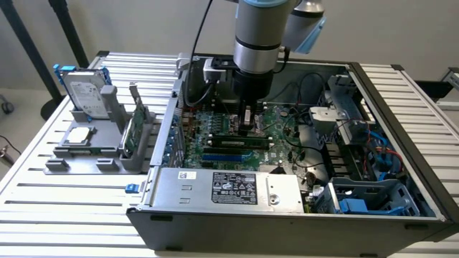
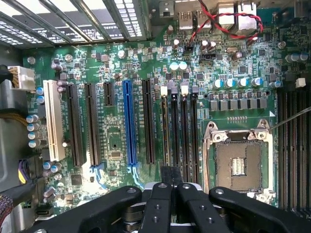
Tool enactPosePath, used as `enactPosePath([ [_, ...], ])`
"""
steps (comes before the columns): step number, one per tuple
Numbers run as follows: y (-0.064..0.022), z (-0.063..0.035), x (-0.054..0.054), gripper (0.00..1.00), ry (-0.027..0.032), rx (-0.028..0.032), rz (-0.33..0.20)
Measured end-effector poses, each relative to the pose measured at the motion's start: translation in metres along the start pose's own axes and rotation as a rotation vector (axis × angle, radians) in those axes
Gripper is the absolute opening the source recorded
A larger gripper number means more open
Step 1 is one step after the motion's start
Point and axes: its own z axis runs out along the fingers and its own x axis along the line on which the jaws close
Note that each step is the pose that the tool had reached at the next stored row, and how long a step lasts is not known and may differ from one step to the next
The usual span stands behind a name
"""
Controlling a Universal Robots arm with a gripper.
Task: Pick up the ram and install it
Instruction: 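Press down the ram until it locks into place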
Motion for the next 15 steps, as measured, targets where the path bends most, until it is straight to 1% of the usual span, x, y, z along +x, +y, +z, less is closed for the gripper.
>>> enactPosePath([
  [6,0.0003,0.0091,0.0,0.11,-0.0025,-0.0001,0.0],
  [15,0.0002,0.0147,0.0,0.11,-0.0026,-0.0003,-0.001],
])
